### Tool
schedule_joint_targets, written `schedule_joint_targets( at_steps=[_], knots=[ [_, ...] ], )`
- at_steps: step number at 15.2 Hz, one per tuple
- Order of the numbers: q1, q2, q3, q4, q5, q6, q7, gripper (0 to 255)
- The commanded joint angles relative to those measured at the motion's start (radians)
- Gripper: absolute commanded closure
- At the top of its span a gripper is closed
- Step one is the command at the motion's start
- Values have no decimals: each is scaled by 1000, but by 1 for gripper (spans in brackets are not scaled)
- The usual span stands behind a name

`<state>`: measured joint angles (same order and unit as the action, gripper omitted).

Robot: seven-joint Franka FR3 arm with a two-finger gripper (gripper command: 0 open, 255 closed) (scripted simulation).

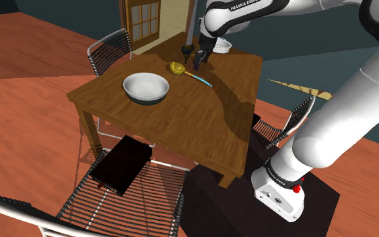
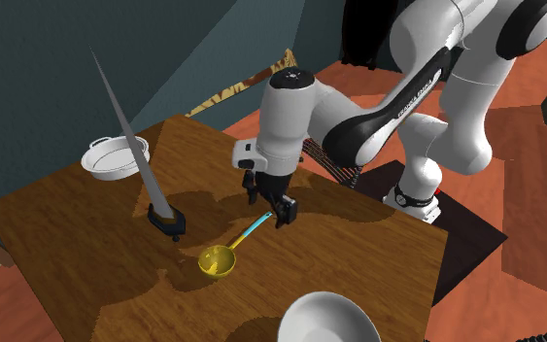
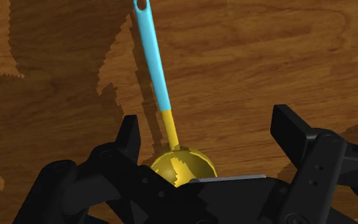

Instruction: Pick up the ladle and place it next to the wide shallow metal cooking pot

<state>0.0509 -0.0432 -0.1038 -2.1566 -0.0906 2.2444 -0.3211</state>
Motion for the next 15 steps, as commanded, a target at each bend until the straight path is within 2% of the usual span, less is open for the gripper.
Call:
schedule_joint_targets(
  at_steps=[1, 7, 15],
  knots=[
    [0, 77, -1, 50, -4, 30, -31, 0],
    [-5, 291, 3, 214, -13, 88, -111, 0],
    [-12, 359, 2, 204, -10, 168, -113, 0]
  ],
)
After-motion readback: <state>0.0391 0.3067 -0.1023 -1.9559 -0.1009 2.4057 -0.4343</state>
